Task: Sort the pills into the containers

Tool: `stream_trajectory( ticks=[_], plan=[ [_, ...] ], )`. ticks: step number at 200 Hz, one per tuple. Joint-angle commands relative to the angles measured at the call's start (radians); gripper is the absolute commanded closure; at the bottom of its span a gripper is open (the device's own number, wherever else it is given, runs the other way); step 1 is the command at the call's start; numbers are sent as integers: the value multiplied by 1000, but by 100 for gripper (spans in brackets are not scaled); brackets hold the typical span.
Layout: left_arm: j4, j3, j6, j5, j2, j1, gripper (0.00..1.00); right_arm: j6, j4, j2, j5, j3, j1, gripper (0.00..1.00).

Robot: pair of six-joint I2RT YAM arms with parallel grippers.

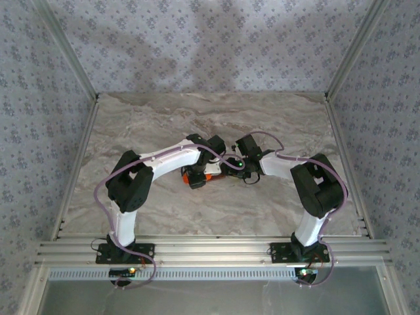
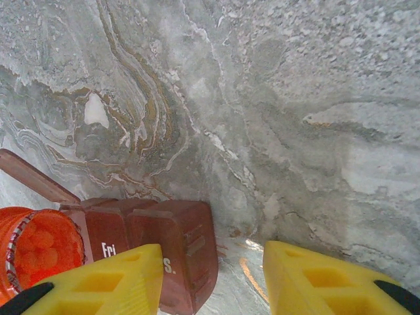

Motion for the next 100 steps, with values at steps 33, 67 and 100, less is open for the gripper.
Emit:
stream_trajectory(
  ticks=[33,67,100],
  plan=[
    [-7,36,16,-38,6,-19,100,22,-32,23,-15,-6,-4,56],
    [1,41,26,-74,3,-23,100,26,-28,18,-15,-10,-5,56],
    [-6,40,35,-82,5,-26,100,29,-24,26,-18,-10,-5,56]
  ],
)
